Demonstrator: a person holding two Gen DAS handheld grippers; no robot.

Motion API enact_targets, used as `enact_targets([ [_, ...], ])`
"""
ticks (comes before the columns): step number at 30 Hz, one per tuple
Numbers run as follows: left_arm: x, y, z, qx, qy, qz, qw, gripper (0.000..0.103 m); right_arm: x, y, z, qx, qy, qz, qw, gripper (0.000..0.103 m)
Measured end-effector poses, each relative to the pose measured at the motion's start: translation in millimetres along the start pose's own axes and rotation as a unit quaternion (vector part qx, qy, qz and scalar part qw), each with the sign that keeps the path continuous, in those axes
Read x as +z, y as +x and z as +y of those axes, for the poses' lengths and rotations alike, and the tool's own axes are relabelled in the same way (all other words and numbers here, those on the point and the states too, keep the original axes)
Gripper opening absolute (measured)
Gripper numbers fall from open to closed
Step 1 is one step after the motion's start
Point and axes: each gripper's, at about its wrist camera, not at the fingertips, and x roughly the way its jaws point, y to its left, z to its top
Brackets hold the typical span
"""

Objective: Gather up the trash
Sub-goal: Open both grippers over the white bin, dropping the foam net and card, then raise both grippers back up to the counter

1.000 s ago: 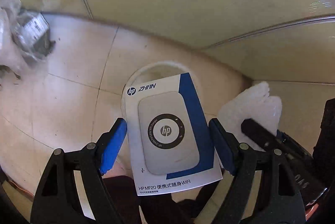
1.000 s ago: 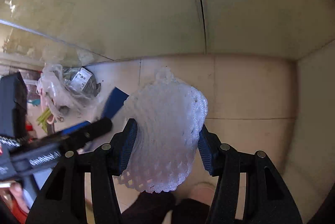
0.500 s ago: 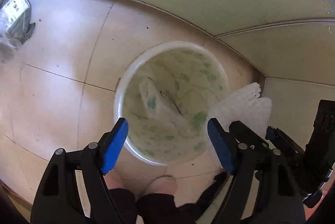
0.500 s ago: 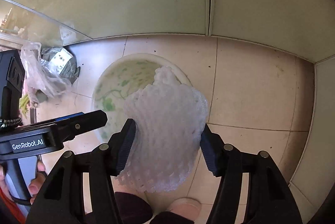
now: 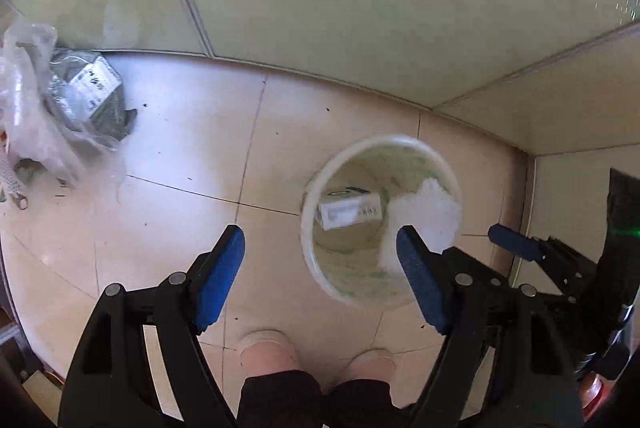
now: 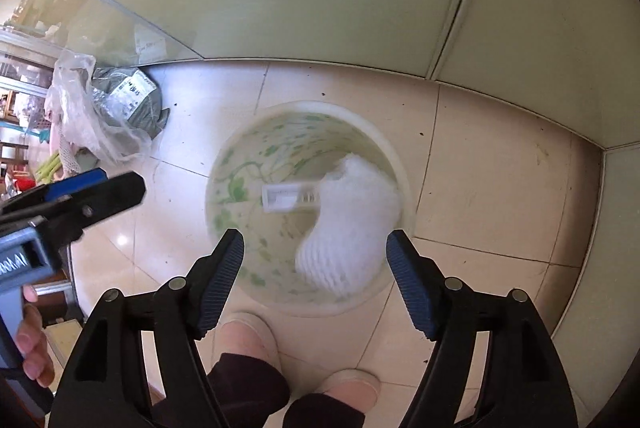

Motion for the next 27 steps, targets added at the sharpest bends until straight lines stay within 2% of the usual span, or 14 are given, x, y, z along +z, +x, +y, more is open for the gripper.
enact_targets([
  [5, -1.0, -36.6, -0.5, 0.012, 0.002, -0.005, 0.9999, 0.078, -1.1, -19.5, 15.7, 0.007, 0.008, 0.004, 1.000, 0.071],
  [9, -4.6, -82.6, -9.4, 0.016, 0.013, -0.006, 0.9998, 0.078, -5.2, -72.3, 28.6, 0.001, 0.016, -0.010, 1.000, 0.071],
  [13, -7.6, -147.6, -25.2, 0.015, 0.023, -0.014, 0.9995, 0.078, -8.4, -150.0, 41.6, -0.011, 0.025, -0.040, 0.999, 0.071],
  [17, -7.8, -231.4, -41.8, 0.013, 0.041, -0.039, 0.9983, 0.078, -8.8, -242.1, 58.0, -0.022, 0.032, -0.087, 0.995, 0.071],
  [22, -1.8, -344.3, -58.5, 0.014, 0.051, -0.087, 0.9948, 0.078, -5.3, -357.0, 88.1, -0.047, 0.036, -0.153, 0.987, 0.071],
  [27, 8.8, -447.6, -67.8, 0.014, 0.063, -0.131, 0.9893, 0.078, 0.5, -456.4, 112.2, -0.039, 0.050, -0.213, 0.975, 0.071],
])
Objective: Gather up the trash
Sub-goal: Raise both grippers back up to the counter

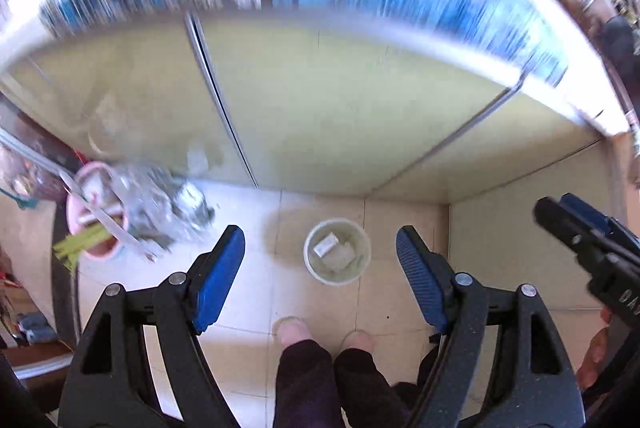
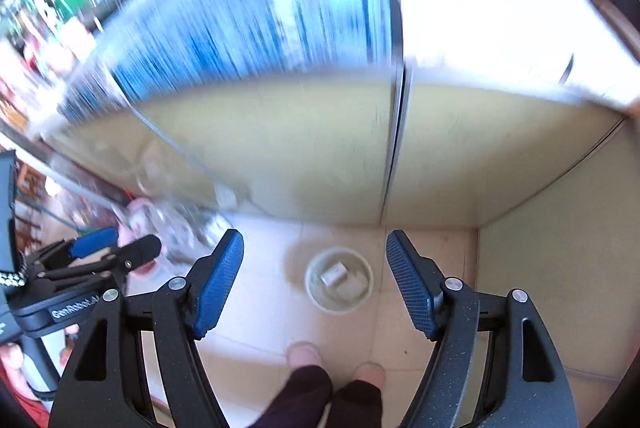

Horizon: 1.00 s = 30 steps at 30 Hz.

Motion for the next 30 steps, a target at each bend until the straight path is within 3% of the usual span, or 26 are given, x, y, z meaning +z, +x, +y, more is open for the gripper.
enact_targets([
  [8, 48.4, -117.4, 4.2, -0.023, 0.026, -0.080, 0.9962, 0.078, 44.1, -104.4, 29.2, -0.017, 0.011, -0.081, 0.997, 0.071],
  [14, 72.3, -167.8, -12.9, -0.007, 0.063, -0.131, 0.9894, 0.078, 65.8, -146.1, 44.6, -0.042, 0.013, -0.129, 0.991, 0.071],
  [22, 108.8, -190.4, -35.6, -0.021, 0.084, -0.147, 0.9853, 0.080, 102.5, -171.3, 30.7, -0.055, 0.016, -0.153, 0.987, 0.071],
  [30, 172.9, -157.5, -70.9, -0.006, 0.067, -0.143, 0.9874, 0.080, 162.3, -147.7, -14.1, -0.035, 0.004, -0.145, 0.989, 0.071],
])
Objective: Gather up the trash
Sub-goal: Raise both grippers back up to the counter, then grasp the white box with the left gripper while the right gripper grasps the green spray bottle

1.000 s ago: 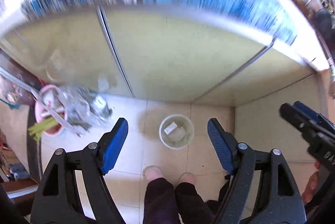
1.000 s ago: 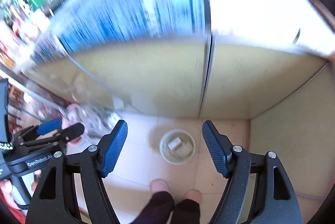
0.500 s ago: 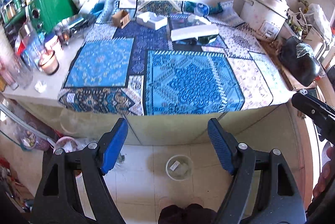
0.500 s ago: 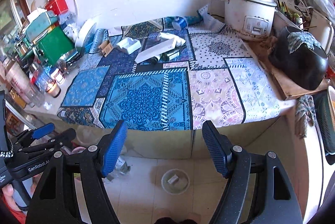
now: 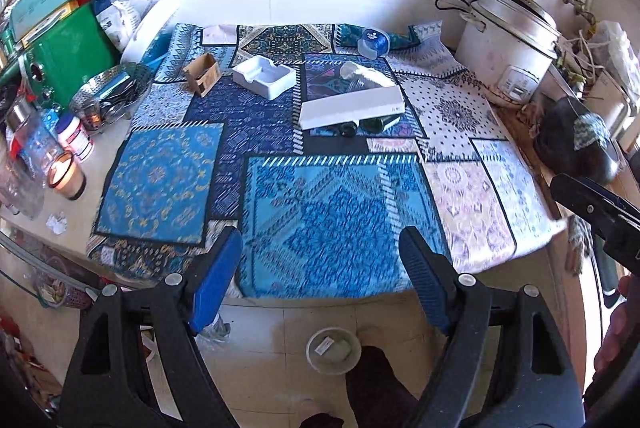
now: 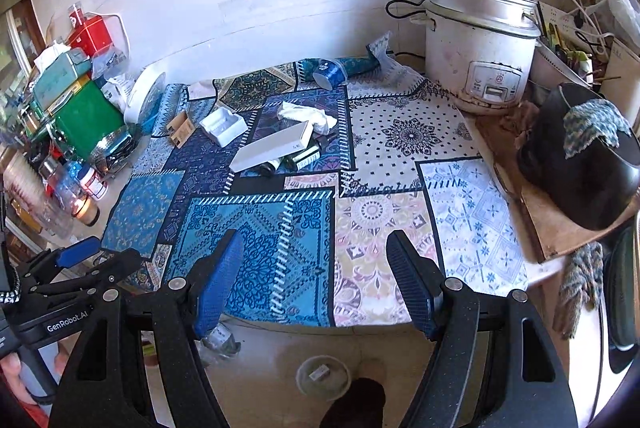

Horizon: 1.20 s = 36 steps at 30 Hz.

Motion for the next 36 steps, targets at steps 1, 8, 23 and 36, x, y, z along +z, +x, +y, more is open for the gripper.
enact_targets([
  [1, 8.6, 8.2, -5.3, 0.003, -0.001, 0.002, 1.0000, 0.080, 9.7, 7.0, -7.4, 0.004, -0.004, 0.003, 1.000, 0.071],
  [8, 66.7, 87.9, -51.2, 0.029, -0.013, 0.042, 0.9986, 0.080, 69.5, 47.4, -61.5, 0.011, -0.037, 0.018, 0.999, 0.071],
  [23, 135.6, 222.8, -125.9, 0.109, 0.050, 0.074, 0.9901, 0.080, 114.2, 135.6, -146.9, 0.015, -0.003, 0.092, 0.996, 0.071],
  [36, 151.7, 222.4, -104.3, 0.111, 0.052, 0.041, 0.9916, 0.036, 114.8, 165.3, -130.4, 0.033, 0.003, 0.124, 0.992, 0.071],
])
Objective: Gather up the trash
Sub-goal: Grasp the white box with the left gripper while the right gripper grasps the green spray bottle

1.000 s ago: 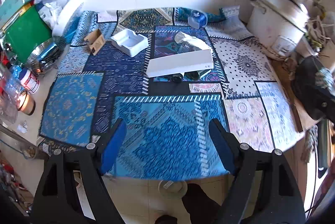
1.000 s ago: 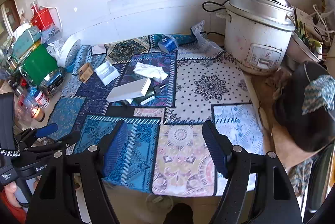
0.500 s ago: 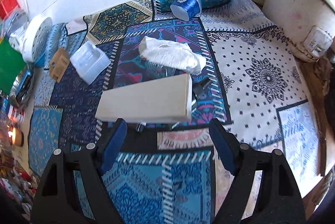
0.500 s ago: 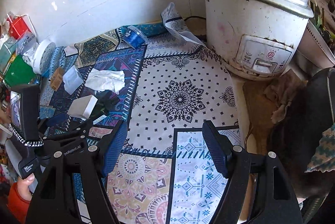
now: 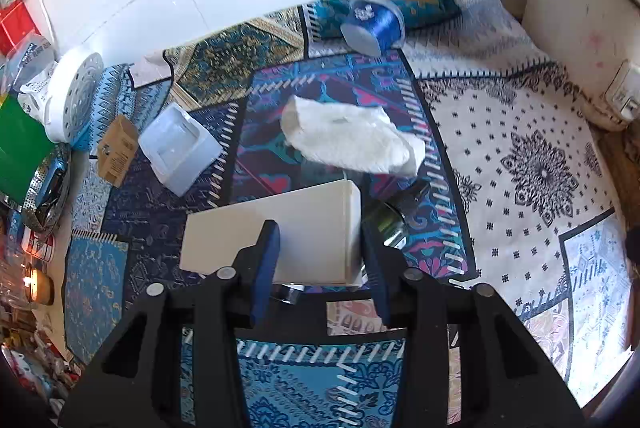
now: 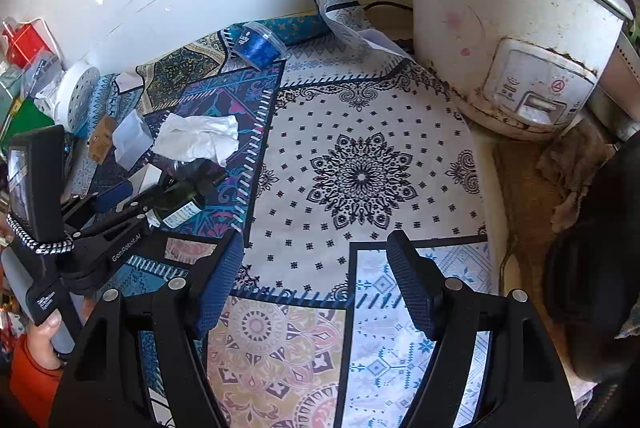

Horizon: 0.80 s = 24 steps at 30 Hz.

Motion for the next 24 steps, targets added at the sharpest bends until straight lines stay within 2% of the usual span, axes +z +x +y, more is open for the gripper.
enact_targets([
  [4, 4.9, -25.7, 19.0, 0.005, -0.001, -0.039, 0.9992, 0.027, 5.1, 11.5, 22.5, 0.016, -0.009, 0.007, 1.000, 0.071],
  [13, 16.1, -60.1, 113.9, -0.030, -0.095, -0.060, 0.9933, 0.019, 5.6, 51.9, 83.1, 0.068, -0.023, 0.044, 0.996, 0.071],
  [18, 12.0, -40.6, 161.0, -0.053, -0.132, -0.029, 0.9894, 0.018, 9.0, 79.3, 100.5, 0.092, 0.011, 0.059, 0.994, 0.071],
  [21, 4.6, -26.8, 179.4, -0.063, -0.156, -0.011, 0.9857, 0.018, 10.9, 96.3, 103.7, 0.091, 0.039, 0.066, 0.993, 0.071],
  [24, -1.0, -21.8, 187.6, -0.061, -0.162, -0.011, 0.9849, 0.018, 11.4, 111.4, 104.4, 0.084, 0.063, 0.074, 0.992, 0.071],
])
